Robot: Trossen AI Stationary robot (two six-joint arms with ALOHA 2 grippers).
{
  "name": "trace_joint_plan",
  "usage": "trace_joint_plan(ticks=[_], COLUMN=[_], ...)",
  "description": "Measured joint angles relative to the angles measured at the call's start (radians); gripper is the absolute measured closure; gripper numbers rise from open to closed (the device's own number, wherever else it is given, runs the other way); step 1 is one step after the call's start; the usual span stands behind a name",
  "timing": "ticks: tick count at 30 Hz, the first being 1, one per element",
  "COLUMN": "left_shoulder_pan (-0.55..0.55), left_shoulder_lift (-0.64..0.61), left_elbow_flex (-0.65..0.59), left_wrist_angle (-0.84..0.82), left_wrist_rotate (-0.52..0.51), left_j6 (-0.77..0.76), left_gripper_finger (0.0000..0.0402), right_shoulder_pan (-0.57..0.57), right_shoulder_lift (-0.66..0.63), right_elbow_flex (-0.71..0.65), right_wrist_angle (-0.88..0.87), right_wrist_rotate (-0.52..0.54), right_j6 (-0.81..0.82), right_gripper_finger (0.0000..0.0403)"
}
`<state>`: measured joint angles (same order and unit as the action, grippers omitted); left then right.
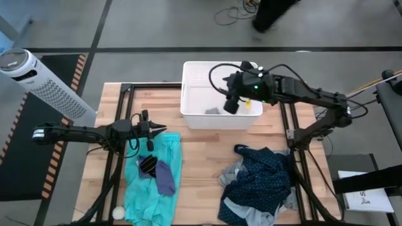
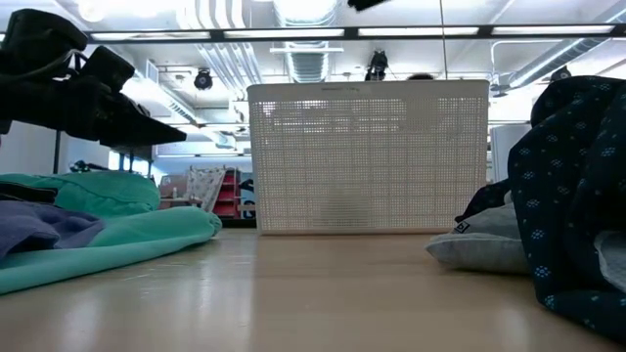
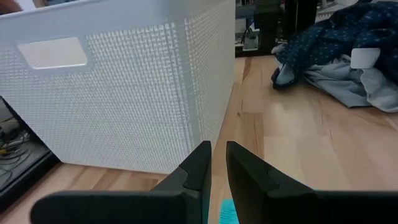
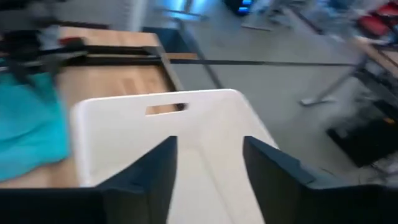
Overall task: Sort clothes
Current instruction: Put the blue polo shirt into the laundry bin
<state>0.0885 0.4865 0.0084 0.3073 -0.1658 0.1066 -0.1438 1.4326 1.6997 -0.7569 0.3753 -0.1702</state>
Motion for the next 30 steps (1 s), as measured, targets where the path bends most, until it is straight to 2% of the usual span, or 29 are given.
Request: trace_joint_plan(ticks=[3, 8, 15, 19, 23, 30], left_shoulder_pan=[0.0, 0.0, 0.0, 0.0, 0.0, 0.0], left_shoulder_lift=[0.004, 0.014, 0.021, 0.025, 0.024, 0.025], left_elbow_flex=[0.0, 0.0, 0.0, 0.0, 0.0, 0.0], left_wrist_angle=[0.0, 0.0, -0.001, -0.003, -0.002, -0.011], left_wrist_rotate=[0.0, 0.0, 0.0, 0.0, 0.0, 0.0], left_j6=[0.0, 0.01, 0.012, 0.012, 0.012, 0.012], left_gripper_finger=[0.0364, 0.0364, 0.0364, 0.0364, 0.0364, 0.0364], right_shoulder_pan=[0.034, 0.149, 0.391, 0.502, 0.588, 0.68], right_shoulder_lift=[-0.002, -0.002, 0.016, 0.032, 0.056, 0.106], right_elbow_flex=[0.075, 0.129, 0.093, 0.044, -0.015, -0.128], right_wrist_angle=[-0.115, -0.315, -0.54, -0.587, -0.596, -0.602], right_wrist_rotate=[-0.079, -0.191, -0.192, -0.208, -0.268, -0.329], right_j6=[0.032, 0.118, 0.372, 0.536, 0.709, 0.928], right_gripper_finger=[0.0205, 0.0222, 0.0237, 0.0229, 0.0225, 0.0224])
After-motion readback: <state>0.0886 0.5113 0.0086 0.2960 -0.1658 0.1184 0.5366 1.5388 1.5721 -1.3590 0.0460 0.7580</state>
